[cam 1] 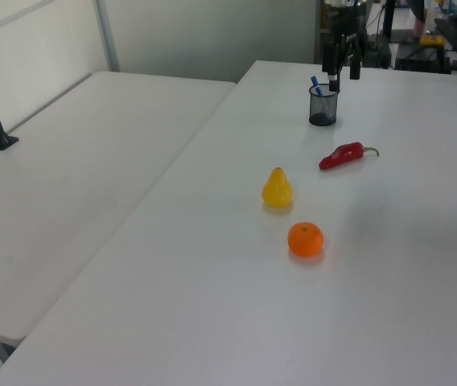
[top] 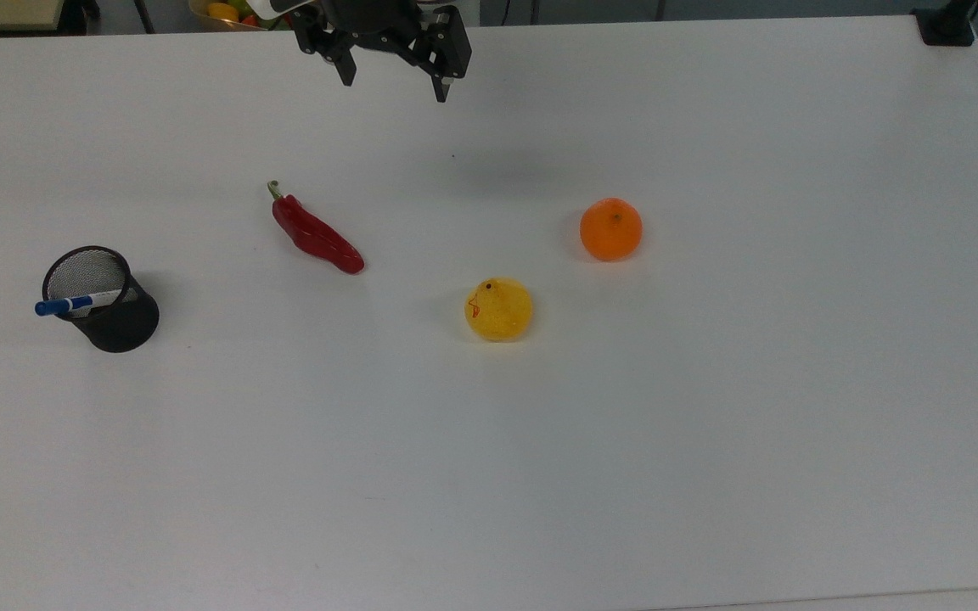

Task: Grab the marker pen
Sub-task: 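Move the gripper over the black mesh pen cup and lower it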

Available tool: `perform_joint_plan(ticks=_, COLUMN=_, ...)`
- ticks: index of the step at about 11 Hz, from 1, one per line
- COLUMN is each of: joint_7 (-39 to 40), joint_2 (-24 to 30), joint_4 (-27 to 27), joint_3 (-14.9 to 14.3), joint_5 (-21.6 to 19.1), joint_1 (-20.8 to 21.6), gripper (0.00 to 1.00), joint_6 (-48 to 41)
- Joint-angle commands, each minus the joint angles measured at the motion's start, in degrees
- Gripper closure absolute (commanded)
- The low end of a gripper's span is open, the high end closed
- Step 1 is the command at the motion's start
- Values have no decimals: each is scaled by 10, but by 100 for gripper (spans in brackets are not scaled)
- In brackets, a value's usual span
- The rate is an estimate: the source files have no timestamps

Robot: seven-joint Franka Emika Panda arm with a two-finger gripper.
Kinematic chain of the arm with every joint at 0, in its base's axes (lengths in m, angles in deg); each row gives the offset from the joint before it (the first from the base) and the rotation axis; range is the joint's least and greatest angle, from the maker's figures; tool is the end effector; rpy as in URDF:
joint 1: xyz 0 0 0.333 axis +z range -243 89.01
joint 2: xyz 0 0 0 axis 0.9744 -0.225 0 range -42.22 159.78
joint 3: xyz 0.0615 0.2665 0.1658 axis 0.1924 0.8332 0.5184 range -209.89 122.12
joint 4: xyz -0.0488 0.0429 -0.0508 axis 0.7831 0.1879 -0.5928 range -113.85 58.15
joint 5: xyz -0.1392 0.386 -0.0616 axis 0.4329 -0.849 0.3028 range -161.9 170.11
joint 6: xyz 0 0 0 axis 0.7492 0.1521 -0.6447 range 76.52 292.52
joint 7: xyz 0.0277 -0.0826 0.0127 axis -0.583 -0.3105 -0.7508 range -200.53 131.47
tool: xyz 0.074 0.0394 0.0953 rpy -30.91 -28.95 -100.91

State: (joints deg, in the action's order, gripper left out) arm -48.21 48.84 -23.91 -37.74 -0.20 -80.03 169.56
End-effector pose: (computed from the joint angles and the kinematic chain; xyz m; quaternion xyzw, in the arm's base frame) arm 0.6272 0.0386 0.5418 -0.9938 0.0951 0.0405 0.0413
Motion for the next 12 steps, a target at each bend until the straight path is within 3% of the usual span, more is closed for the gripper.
perform_joint_plan(ticks=1, joint_7=18, joint_2=-1, joint_4=-14, joint_3=-15, joint_5=-2, joint_1=-74, gripper=0, joint_6=129)
perform_joint_plan(ticks=7, joint_7=19, joint_2=-48, joint_4=-14, joint_3=-15, joint_5=6, joint_1=-139, gripper=0, joint_6=310)
perform_joint_plan(ticks=12, joint_7=20, joint_2=-119, joint_4=-12, joint_3=-15, joint_5=89, joint_1=-169, gripper=0, joint_6=448)
